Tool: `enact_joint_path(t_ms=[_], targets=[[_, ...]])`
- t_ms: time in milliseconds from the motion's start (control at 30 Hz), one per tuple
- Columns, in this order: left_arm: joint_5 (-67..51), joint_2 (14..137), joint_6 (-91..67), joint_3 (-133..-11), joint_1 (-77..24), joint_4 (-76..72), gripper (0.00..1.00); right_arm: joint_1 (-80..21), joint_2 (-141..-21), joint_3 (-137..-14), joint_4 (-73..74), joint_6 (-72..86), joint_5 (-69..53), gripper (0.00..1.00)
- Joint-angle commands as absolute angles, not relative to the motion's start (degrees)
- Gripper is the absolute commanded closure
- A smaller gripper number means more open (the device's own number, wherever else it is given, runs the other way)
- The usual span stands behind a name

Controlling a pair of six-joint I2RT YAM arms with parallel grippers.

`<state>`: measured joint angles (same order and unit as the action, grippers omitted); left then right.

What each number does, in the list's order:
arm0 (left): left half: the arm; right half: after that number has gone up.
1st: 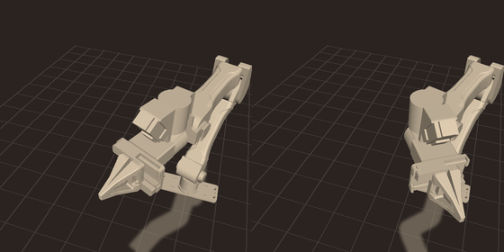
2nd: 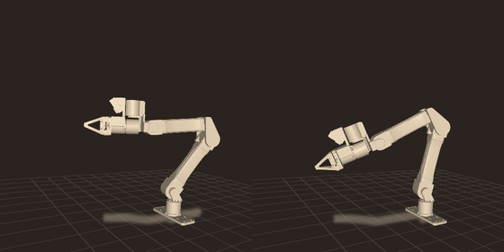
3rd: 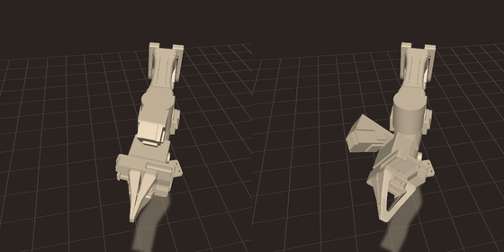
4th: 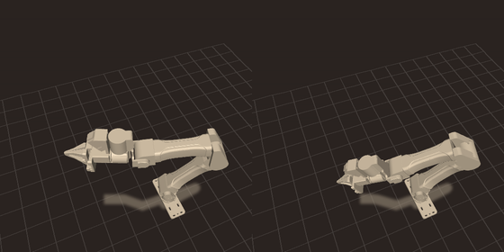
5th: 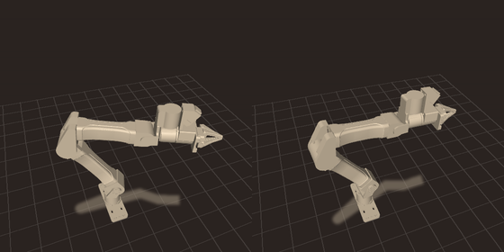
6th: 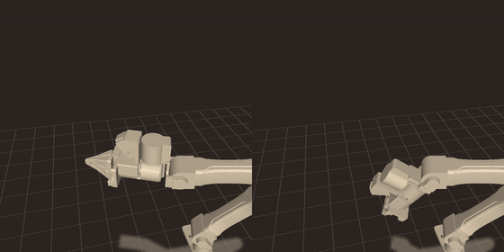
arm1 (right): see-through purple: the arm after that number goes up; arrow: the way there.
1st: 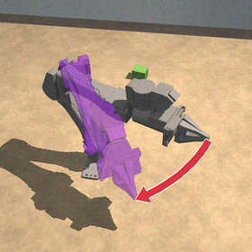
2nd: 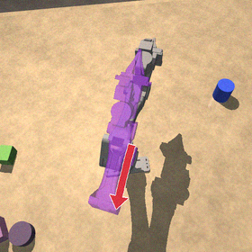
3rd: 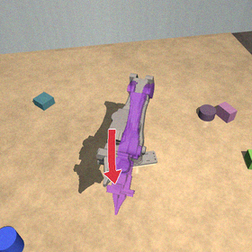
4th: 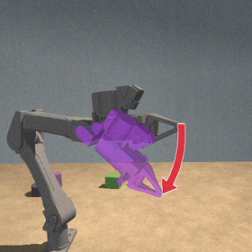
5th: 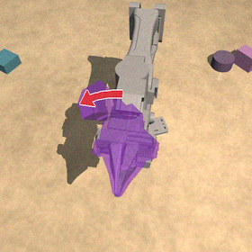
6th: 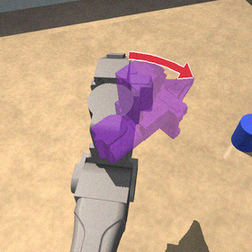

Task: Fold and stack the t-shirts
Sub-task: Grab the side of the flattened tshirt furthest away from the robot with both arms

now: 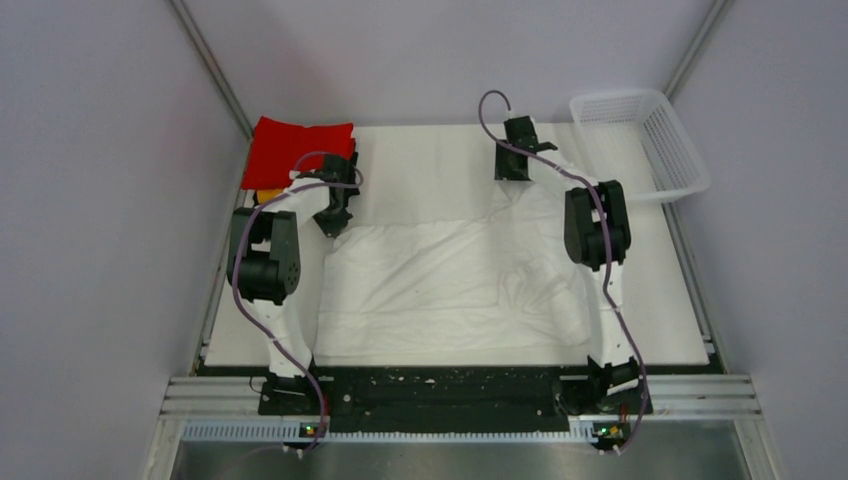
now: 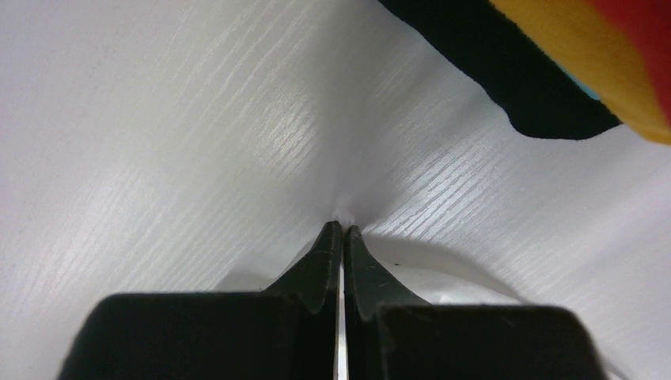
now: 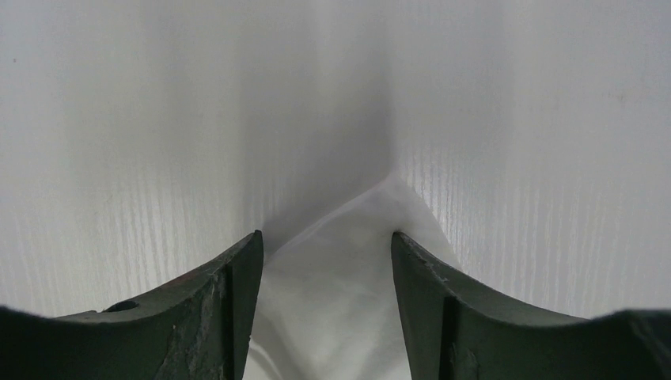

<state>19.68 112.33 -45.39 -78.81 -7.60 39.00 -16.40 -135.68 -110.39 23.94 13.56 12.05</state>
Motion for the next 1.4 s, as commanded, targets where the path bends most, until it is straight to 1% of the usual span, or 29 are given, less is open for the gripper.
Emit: enact_joint_path(t_ms=[0, 100, 233, 267, 367, 433, 533, 633, 667, 700, 833, 933, 1167, 1367], targets=[[18.5, 111.9, -44.6, -81.2, -7.8, 39.2, 1.0, -17.1, -141.0, -115.5, 28.9, 15.8, 16.9, 0.41], [18.5, 111.7, -44.5, -81.2, -7.9, 39.3, 1.0, -17.1, -142.4, -118.7, 31.4, 18.1, 18.8, 0.39], [18.6, 111.7, -44.5, -81.1, -7.8, 39.5, 1.0, -17.4, -144.1, -121.7, 33.1, 19.6, 18.9, 0.39], [18.6, 111.6, -44.5, -81.2, -7.8, 39.5, 1.0, -17.5, -144.7, -122.4, 33.5, 19.7, 18.5, 0.4], [18.6, 111.7, -44.5, -81.3, -7.8, 39.7, 1.0, -18.2, -145.7, -122.9, 34.7, 19.7, 18.7, 0.46], [18.9, 111.5, -44.5, -81.3, -7.8, 39.8, 1.0, -18.7, -145.3, -121.5, 34.8, 19.8, 19.7, 0.56], [18.9, 111.4, -44.5, -81.5, -7.8, 39.8, 1.0, -18.8, -143.4, -118.6, 34.1, 20.8, 21.0, 0.76], [18.8, 111.1, -44.7, -81.6, -7.8, 39.7, 1.0, -18.9, -140.4, -115.1, 31.7, 21.4, 21.8, 0.89], [18.7, 110.9, -44.6, -81.6, -7.8, 39.7, 1.0, -18.8, -139.5, -114.1, 30.8, 21.3, 22.0, 0.96], [18.8, 110.7, -44.7, -81.6, -7.8, 39.6, 1.0, -18.8, -138.4, -113.5, 30.0, 21.3, 22.4, 1.0], [18.5, 109.7, -44.7, -81.3, -7.8, 39.6, 1.0, -18.9, -132.9, -109.6, 25.3, 20.2, 23.6, 1.0], [17.7, 108.3, -45.1, -80.4, -7.9, 39.2, 1.0, -18.9, -126.7, -103.8, 20.5, 18.8, 22.9, 1.0], [17.3, 102.4, -46.0, -75.1, -8.8, 38.0, 1.0, -19.0, -109.5, -86.0, 15.2, 17.7, 19.3, 1.0], [17.8, 96.3, -47.2, -69.1, -9.7, 37.5, 1.0, -19.5, -94.0, -71.4, 15.9, 19.1, 17.1, 1.0]])
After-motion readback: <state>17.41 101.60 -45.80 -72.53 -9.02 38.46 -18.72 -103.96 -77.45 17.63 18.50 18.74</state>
